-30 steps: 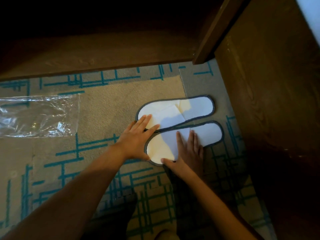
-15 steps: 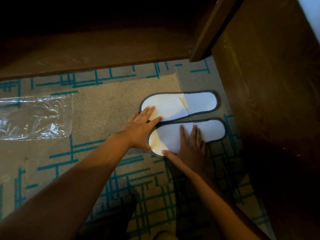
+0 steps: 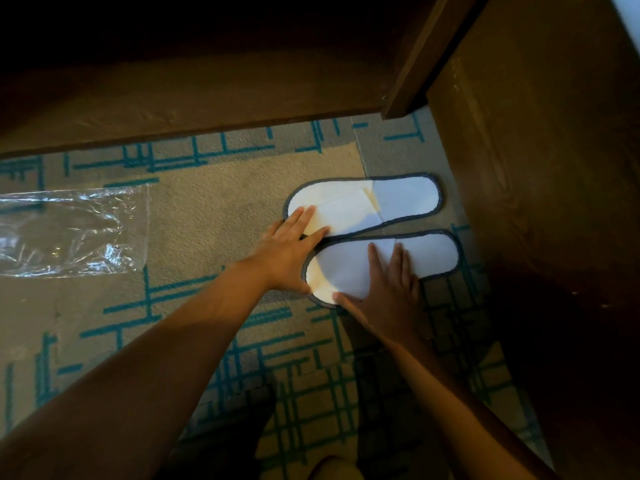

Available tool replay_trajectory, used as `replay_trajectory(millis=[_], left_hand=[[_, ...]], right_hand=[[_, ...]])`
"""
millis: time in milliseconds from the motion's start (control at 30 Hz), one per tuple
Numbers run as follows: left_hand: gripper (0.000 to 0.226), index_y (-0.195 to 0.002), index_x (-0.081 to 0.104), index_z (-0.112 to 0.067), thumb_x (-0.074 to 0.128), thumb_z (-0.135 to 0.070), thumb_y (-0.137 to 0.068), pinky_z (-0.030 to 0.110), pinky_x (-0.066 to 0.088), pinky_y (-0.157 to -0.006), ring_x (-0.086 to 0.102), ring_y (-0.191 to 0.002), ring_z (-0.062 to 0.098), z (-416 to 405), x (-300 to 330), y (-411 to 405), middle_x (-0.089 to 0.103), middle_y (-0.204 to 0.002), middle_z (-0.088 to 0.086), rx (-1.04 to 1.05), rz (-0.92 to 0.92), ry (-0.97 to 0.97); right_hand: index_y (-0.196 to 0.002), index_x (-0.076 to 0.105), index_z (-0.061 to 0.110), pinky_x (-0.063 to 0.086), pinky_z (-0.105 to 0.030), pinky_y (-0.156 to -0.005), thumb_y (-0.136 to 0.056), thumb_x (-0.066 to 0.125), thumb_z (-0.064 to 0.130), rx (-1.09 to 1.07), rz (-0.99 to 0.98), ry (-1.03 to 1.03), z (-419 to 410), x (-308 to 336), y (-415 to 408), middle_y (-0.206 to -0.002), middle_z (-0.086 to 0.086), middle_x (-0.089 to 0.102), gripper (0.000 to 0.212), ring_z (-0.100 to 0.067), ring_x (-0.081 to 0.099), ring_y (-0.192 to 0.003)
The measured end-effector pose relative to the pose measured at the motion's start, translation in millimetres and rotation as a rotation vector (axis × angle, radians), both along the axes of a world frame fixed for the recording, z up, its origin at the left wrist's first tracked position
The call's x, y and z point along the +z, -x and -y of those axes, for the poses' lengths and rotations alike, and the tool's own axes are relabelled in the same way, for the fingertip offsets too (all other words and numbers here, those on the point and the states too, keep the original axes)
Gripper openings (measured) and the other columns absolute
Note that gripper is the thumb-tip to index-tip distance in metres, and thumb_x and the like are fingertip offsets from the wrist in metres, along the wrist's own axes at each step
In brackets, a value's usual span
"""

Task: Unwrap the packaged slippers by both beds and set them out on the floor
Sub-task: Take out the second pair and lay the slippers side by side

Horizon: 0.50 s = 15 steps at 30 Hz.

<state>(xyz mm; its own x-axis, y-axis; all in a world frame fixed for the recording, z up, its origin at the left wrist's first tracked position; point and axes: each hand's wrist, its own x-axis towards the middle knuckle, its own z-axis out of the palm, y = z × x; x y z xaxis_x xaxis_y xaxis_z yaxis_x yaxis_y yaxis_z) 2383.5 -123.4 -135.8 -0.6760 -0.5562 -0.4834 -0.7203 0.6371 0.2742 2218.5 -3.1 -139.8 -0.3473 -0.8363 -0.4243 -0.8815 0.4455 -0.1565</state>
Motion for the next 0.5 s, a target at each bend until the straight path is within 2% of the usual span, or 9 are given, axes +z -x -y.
replay_trajectory(millis=[133,267,367,433,500], left_hand=[[0.105,-0.146,0.0,-0.027,0.066,-0.054,-0.069,0.052,0.005,-0.118,-0.016,-0.144,0.028,-1.0,3.3,-3.5,-0.019,-0.156,0.012,0.022,-0.03,-0.019],[0.092,-0.146,0.01,-0.023,0.063,-0.05,-0.076,0.049,0.012,-0.118,-0.004,-0.146,0.028,-4.3,16.6,-8.0,0.0,-0.158,0.013,0.141,-0.115,-0.044],[0.082,-0.144,0.021,-0.02,0.061,-0.046,-0.078,0.047,0.025,-0.115,0.014,-0.144,0.028,-7.8,36.6,-12.3,0.021,-0.154,0.013,0.219,-0.127,-0.067],[0.073,-0.141,0.03,-0.017,0.06,-0.043,-0.08,0.044,0.037,-0.107,0.032,-0.136,0.029,-7.1,54.0,-15.6,0.035,-0.147,0.014,0.256,-0.12,-0.102],[0.065,-0.137,0.037,-0.017,0.06,-0.041,-0.08,0.042,0.045,-0.098,0.046,-0.125,0.03,-6.9,78.2,-19.4,0.046,-0.138,0.014,0.306,-0.107,-0.137]], right_hand=[[-0.148,-0.003,0.034,0.012,-0.053,-0.115,-0.065,0.056,0.075,0.003,0.039,-0.034,2.5,2.4,1.8,-0.158,-0.012,-0.01,0.109,-0.031,-0.007,-0.145],[-0.147,0.005,0.033,0.017,-0.054,-0.114,-0.068,0.059,0.069,0.024,0.062,-0.083,5.0,13.0,5.5,-0.159,-0.009,-0.004,0.102,-0.031,-0.001,-0.145],[-0.145,0.017,0.028,0.027,-0.051,-0.112,-0.076,0.058,0.058,-0.009,0.091,-0.141,12.3,34.3,0.1,-0.154,-0.008,0.022,0.086,-0.029,0.022,-0.14],[-0.138,0.031,0.024,0.04,-0.047,-0.103,-0.081,0.054,0.052,-0.008,0.093,-0.17,18.8,55.2,-5.9,-0.142,-0.009,0.043,0.067,-0.03,0.043,-0.126],[-0.127,0.044,0.019,0.047,-0.045,-0.093,-0.084,0.053,0.046,0.012,0.112,-0.133,24.0,81.7,-16.2,-0.128,-0.012,0.055,0.052,-0.032,0.053,-0.113]])
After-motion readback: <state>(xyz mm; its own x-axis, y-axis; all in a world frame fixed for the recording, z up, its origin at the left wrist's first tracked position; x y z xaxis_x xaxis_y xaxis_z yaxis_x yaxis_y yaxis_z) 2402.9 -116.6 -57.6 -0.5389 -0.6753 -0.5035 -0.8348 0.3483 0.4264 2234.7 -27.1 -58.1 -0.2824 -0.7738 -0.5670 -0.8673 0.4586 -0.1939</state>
